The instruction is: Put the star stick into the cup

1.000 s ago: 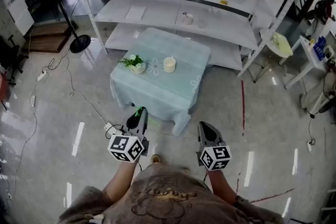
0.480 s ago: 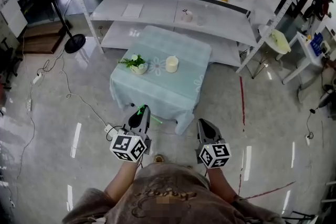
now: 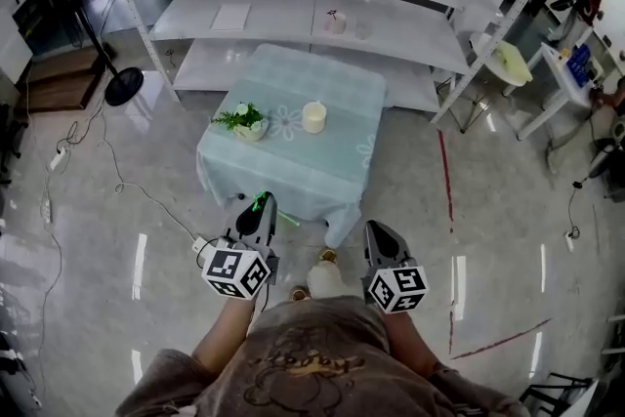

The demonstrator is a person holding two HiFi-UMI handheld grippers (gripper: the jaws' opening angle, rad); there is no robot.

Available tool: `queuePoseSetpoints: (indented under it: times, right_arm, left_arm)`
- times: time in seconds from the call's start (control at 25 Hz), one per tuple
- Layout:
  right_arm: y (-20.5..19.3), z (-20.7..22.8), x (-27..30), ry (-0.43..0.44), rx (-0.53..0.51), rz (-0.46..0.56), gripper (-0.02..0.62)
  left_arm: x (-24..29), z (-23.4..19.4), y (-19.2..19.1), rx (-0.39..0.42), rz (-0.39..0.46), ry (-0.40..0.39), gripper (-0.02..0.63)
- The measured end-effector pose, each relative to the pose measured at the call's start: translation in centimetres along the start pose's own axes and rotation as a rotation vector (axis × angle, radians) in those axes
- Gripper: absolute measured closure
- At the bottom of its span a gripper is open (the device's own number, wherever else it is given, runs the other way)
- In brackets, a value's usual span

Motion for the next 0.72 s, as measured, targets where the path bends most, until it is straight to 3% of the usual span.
queuePoseSetpoints:
  times: [0.72]
  right_arm:
    - [2.9,6.8,8.5,0.008,0.036,0.034,0.592]
  left_arm:
    - [11.0,-1.1,1.3,-0.005,0.002,-0.011,0.575]
Point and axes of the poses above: the fingertips, and each gripper's own axes: x forward along the fingers, z to its right, y out of its top, the point moved 3 cm from there along -x, backward along the fingers, and after that the axes turned 14 degrees about y, right-handed, at the moved point
